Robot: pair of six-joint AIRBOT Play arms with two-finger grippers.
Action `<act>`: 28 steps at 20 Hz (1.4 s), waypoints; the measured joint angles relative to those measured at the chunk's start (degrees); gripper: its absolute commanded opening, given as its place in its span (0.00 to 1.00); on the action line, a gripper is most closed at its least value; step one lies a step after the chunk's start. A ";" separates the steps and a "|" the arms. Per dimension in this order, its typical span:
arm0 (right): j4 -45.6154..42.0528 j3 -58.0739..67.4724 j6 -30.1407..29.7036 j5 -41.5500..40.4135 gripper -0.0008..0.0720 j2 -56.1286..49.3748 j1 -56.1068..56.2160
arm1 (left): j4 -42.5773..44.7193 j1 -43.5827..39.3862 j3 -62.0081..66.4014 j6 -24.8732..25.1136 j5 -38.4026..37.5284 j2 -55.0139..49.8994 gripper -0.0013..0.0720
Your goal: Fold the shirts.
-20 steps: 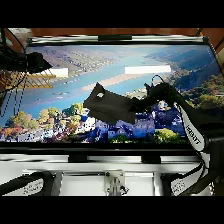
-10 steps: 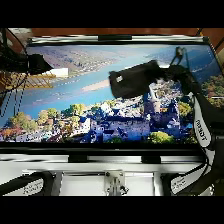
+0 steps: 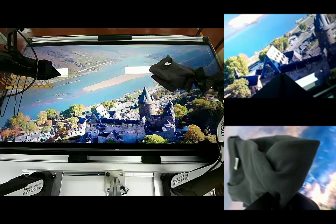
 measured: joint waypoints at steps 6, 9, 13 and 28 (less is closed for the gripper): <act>-19.63 -0.13 21.22 -17.53 0.13 2.21 -2.86 | 0.00 -0.68 0.00 0.13 -0.15 0.00 0.06; -23.10 -1.81 28.22 -22.53 0.13 3.82 -1.77 | 0.00 -0.72 0.00 0.42 -0.17 0.00 0.06; -23.52 -6.91 36.68 -24.06 0.13 5.38 2.23 | 0.02 -0.74 0.00 1.42 -0.22 0.00 0.06; -30.47 -12.39 43.58 -22.43 0.69 10.69 3.67 | 0.02 -0.72 0.00 2.12 -0.24 0.00 0.06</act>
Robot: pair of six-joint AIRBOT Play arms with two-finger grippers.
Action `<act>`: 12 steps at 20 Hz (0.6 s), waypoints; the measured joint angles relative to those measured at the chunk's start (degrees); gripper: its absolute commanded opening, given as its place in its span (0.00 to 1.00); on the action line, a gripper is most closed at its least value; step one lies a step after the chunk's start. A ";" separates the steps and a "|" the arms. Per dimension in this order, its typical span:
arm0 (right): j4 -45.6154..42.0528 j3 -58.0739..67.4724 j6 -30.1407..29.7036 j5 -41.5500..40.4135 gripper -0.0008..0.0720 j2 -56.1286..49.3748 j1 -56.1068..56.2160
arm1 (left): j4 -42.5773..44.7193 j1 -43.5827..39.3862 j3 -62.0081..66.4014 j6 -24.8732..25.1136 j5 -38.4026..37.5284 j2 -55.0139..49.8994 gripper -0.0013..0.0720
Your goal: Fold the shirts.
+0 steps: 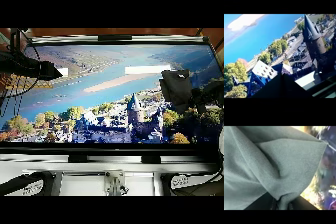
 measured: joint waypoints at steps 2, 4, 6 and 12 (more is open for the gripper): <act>-0.50 0.00 -1.33 -0.24 0.71 0.42 -0.42 | 0.00 0.00 0.00 0.00 0.00 0.00 0.06; -1.51 0.15 -3.13 -1.18 0.71 1.75 -0.57 | 0.00 0.00 0.00 0.02 0.00 0.00 0.06; -4.70 1.18 -4.20 -3.17 0.70 4.09 -0.63 | 0.02 0.00 0.00 0.20 0.02 -0.17 0.06; -14.25 11.04 -16.81 5.46 0.70 12.24 4.11 | 14.10 -4.15 0.00 1.03 0.11 -4.11 0.06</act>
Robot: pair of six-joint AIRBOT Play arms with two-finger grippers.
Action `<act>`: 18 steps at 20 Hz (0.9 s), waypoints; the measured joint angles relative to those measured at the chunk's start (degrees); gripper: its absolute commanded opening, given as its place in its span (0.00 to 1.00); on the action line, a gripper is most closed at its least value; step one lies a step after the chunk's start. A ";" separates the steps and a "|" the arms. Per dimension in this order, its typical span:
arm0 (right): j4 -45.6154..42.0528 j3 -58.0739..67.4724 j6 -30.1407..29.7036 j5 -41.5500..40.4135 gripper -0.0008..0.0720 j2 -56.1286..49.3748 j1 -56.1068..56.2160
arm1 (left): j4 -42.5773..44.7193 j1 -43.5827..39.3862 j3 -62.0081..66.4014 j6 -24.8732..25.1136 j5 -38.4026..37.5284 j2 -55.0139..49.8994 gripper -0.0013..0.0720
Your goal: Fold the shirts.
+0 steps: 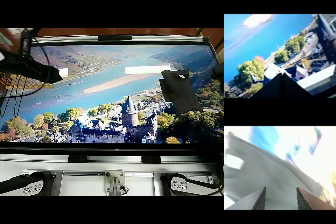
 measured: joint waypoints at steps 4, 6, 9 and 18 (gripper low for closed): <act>4.31 3.96 -15.58 -2.19 0.75 0.33 11.87 | 14.27 -6.40 0.00 -1.53 -3.41 -6.34 0.86; 5.75 4.61 -19.69 -8.79 0.76 -1.49 16.59 | 17.40 -8.57 0.00 -3.93 -6.01 -9.11 0.88; 7.98 5.11 -22.84 -17.81 0.76 -3.76 21.11 | 19.65 -9.62 0.00 -6.54 -7.56 -11.04 0.84; 9.42 5.40 -25.09 -25.03 0.76 -5.09 24.33 | 18.95 -9.84 0.00 -8.52 -5.18 -12.22 0.84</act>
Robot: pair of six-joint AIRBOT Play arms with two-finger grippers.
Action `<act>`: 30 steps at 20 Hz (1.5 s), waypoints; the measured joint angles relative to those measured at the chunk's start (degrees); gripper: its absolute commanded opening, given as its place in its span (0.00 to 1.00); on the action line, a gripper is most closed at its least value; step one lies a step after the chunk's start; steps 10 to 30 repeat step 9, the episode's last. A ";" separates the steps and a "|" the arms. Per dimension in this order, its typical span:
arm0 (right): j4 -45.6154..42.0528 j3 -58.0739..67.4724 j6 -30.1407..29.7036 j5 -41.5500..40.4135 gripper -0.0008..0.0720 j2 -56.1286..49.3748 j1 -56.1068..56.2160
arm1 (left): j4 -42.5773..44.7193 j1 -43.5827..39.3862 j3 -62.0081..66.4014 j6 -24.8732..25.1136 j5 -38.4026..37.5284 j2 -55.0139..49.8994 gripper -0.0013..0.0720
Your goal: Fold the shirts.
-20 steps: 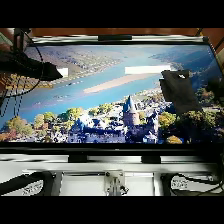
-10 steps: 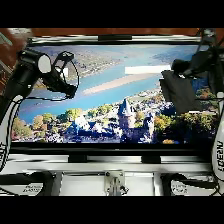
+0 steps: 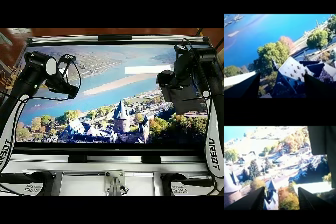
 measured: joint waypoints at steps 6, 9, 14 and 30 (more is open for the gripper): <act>0.15 0.00 -0.11 -0.48 0.76 -0.04 0.15 | -3.02 0.00 0.00 -0.04 1.95 -0.04 0.84; 0.15 0.00 -0.13 -0.57 0.76 -0.04 0.15 | -3.45 0.00 0.00 -0.07 3.50 -0.04 0.84; 0.15 0.00 -0.13 -0.57 0.76 -0.04 0.15 | -3.45 0.00 0.00 -0.07 3.50 -0.04 0.84; 0.15 0.00 -0.13 -0.57 0.76 -0.04 0.15 | -3.45 0.00 0.00 -0.07 3.50 -0.04 0.84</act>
